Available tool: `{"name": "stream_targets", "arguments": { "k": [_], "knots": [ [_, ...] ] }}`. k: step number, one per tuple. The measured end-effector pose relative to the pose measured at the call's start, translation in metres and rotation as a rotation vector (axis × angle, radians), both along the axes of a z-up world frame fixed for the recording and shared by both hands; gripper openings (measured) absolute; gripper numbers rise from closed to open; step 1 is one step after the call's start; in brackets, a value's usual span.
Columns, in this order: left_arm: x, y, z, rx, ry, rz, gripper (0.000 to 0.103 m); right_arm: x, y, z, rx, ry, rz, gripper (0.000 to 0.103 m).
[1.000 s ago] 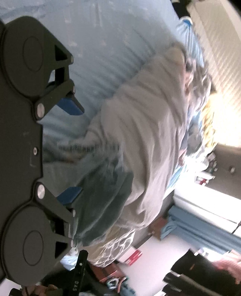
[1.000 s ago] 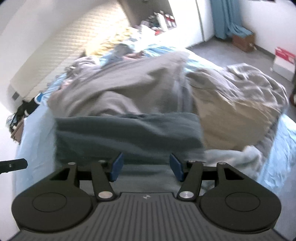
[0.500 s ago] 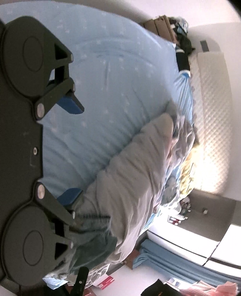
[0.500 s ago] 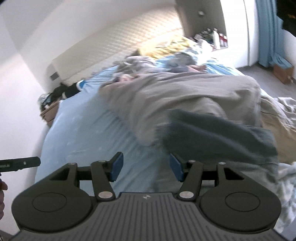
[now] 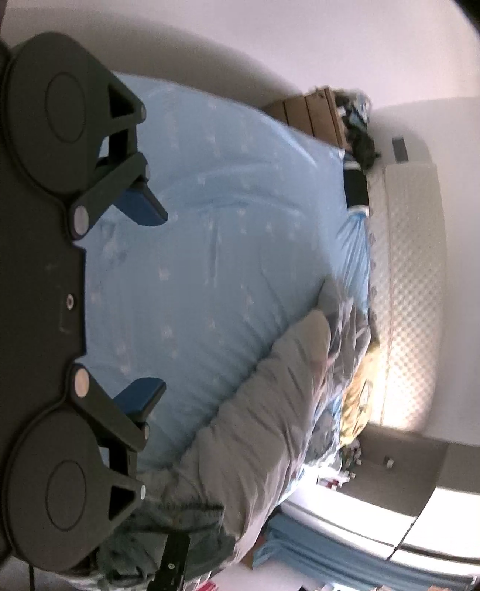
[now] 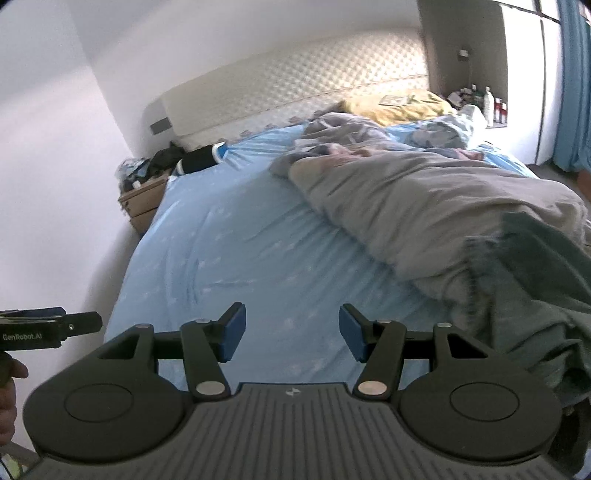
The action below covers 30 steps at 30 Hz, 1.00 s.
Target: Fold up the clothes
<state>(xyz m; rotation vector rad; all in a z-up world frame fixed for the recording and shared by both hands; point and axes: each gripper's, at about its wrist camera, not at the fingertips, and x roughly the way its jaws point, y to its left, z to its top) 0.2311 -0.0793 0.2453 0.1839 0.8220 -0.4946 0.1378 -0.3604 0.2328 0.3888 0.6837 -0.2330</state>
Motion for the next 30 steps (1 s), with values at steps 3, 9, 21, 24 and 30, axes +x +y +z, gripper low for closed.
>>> {"name": "stream_targets", "arguments": {
  "k": [3, 9, 21, 24, 30],
  "knots": [
    [-0.002, 0.021, 0.005, -0.006, -0.004, 0.035, 0.089, 0.007, 0.023, 0.002, 0.003, 0.006, 0.027, 0.062],
    [-0.011, 0.041, 0.013, -0.018, -0.014, 0.112, 0.090, 0.011, 0.053, 0.011, -0.030, 0.004, 0.083, 0.072],
    [-0.039, 0.037, 0.016, -0.011, -0.072, 0.219, 0.099, -0.001, 0.065, 0.018, -0.087, 0.018, 0.183, 0.099],
    [-0.042, 0.034, 0.013, -0.008, -0.055, 0.242, 0.100, 0.003, 0.062, 0.017, -0.095, 0.024, 0.196, 0.099],
    [-0.041, 0.024, 0.011, -0.004, -0.043, 0.239, 0.100, 0.005, 0.059, 0.019, -0.124, 0.007, 0.198, 0.099]
  ]
}}
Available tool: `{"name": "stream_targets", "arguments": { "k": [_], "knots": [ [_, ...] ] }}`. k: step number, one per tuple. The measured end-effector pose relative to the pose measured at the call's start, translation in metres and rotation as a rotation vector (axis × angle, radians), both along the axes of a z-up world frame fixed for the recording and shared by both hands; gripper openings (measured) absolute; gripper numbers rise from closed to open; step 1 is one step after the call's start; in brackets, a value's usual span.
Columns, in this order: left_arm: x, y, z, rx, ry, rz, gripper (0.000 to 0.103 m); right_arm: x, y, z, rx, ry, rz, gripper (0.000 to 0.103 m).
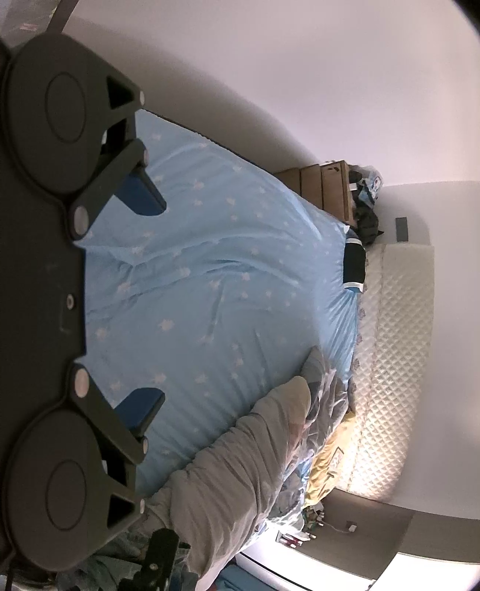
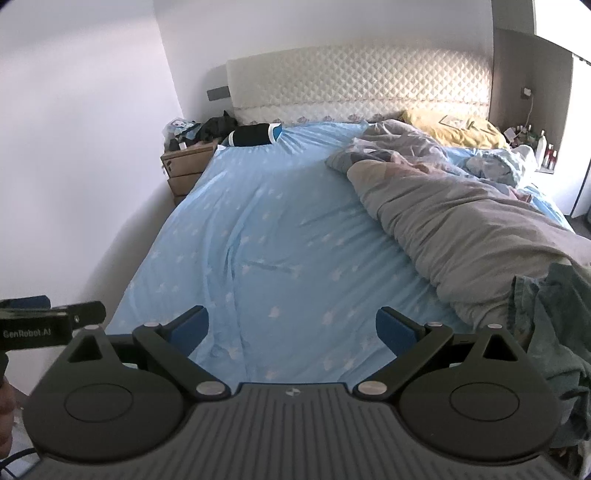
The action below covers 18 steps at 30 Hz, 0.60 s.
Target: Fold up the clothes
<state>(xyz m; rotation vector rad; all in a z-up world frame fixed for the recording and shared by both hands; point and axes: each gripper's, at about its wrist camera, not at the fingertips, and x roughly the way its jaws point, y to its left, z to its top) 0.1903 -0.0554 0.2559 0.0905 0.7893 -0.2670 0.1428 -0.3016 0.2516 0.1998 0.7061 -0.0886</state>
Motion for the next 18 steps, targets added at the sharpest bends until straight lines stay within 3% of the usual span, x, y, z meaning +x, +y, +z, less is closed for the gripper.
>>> {"name": "stream_targets", "arguments": {
  "k": [18],
  "knots": [
    [0.006, -0.021, -0.001, 0.020, 0.015, -0.051, 0.101, -0.007, -0.001, -0.001, 0.026, 0.011, -0.041, 0.099]
  ]
}}
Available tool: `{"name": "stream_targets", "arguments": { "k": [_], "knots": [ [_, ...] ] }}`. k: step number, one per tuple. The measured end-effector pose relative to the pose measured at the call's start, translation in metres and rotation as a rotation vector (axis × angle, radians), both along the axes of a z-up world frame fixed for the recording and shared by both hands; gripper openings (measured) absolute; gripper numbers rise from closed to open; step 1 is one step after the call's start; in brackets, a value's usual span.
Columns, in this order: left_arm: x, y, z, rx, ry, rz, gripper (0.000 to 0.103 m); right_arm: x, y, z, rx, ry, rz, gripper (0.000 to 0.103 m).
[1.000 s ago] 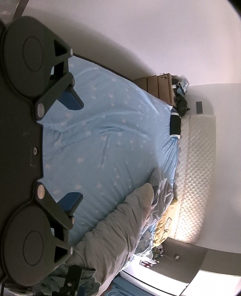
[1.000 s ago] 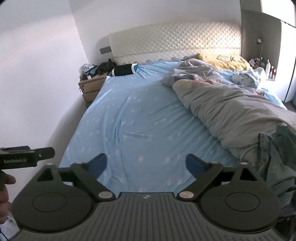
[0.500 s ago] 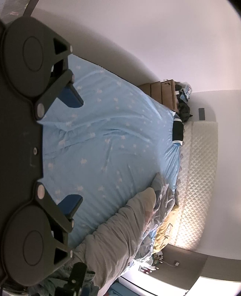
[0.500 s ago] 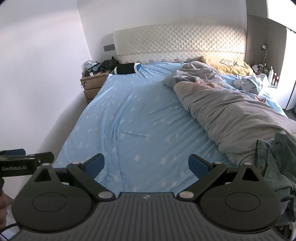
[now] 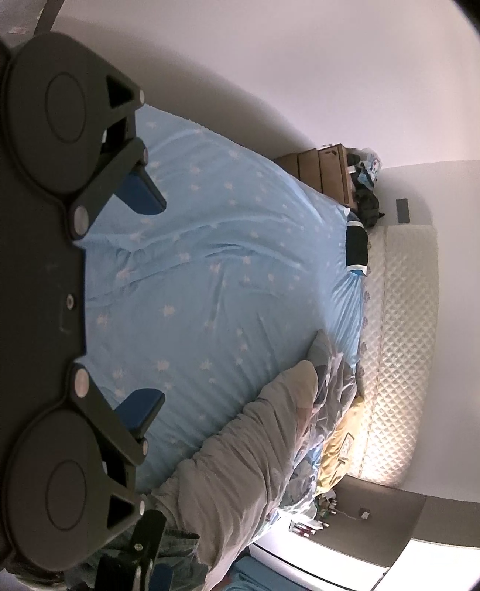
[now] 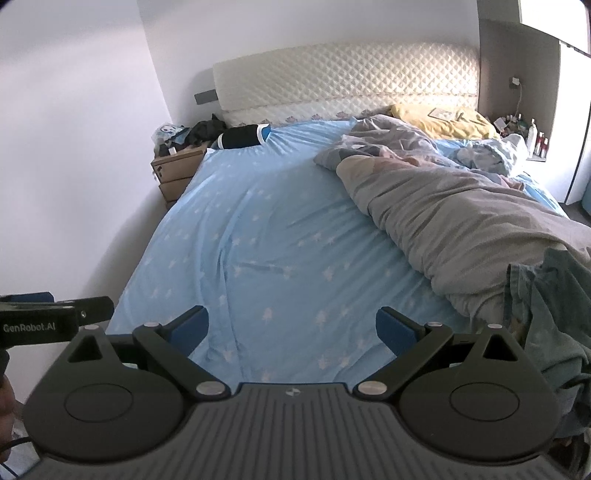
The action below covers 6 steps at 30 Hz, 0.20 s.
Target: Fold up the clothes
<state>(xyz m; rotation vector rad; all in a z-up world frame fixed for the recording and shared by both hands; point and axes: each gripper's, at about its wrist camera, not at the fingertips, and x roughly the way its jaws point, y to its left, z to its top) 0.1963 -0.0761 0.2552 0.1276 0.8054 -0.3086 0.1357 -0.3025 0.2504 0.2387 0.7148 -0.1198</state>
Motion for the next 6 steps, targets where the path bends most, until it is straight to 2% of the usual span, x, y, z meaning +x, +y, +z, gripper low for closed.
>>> {"name": "stream_targets", "arguments": {
  "k": [6],
  "knots": [
    [0.0010, 0.0008, 0.0001, -0.004, 0.005, -0.002, 0.101, -0.0015, 0.0015, 0.0009, 0.003, 0.004, -0.003, 0.099]
  ]
}}
